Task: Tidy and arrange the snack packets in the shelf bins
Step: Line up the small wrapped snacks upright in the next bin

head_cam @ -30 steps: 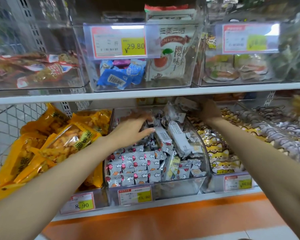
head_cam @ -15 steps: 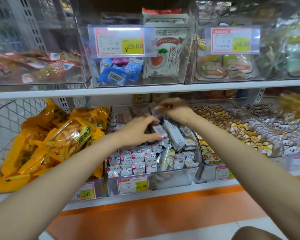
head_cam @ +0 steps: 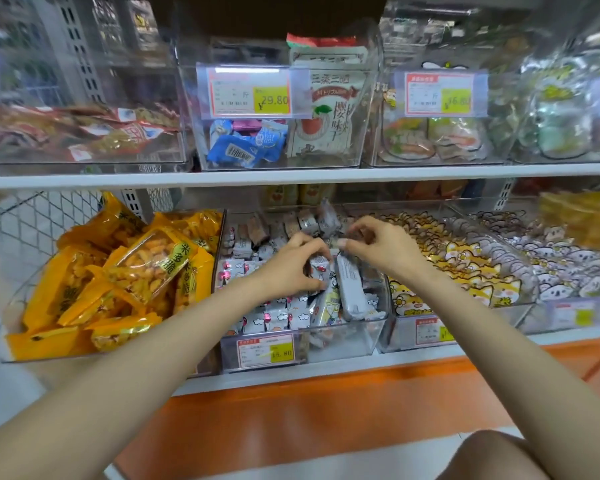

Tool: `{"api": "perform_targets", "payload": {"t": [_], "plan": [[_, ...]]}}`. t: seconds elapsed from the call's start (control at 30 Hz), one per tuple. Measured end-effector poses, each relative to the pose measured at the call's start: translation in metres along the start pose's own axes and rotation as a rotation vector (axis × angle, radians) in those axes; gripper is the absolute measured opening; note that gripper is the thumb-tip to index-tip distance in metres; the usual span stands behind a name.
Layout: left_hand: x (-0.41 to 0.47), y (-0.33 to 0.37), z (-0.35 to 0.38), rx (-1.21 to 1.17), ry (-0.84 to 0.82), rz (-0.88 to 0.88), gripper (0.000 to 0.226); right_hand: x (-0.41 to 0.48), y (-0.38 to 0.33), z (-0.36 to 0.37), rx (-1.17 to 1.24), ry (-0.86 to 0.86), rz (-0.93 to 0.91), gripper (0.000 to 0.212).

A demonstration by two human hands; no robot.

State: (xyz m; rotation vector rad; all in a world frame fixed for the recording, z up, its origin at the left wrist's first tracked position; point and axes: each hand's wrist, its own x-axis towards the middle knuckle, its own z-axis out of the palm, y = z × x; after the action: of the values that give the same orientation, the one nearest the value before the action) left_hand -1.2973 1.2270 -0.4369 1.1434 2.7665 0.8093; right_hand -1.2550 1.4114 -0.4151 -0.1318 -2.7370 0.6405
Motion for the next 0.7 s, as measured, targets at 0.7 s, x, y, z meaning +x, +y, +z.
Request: {"api": "perform_targets", "payload": {"t": [0.7], "plan": [[0.020,-0.044,-0.047,0.505,0.168,-0.167,0.045,-0.051,-0.030,0.010,-0.502,-0.186,-0.088,0.096]]}}
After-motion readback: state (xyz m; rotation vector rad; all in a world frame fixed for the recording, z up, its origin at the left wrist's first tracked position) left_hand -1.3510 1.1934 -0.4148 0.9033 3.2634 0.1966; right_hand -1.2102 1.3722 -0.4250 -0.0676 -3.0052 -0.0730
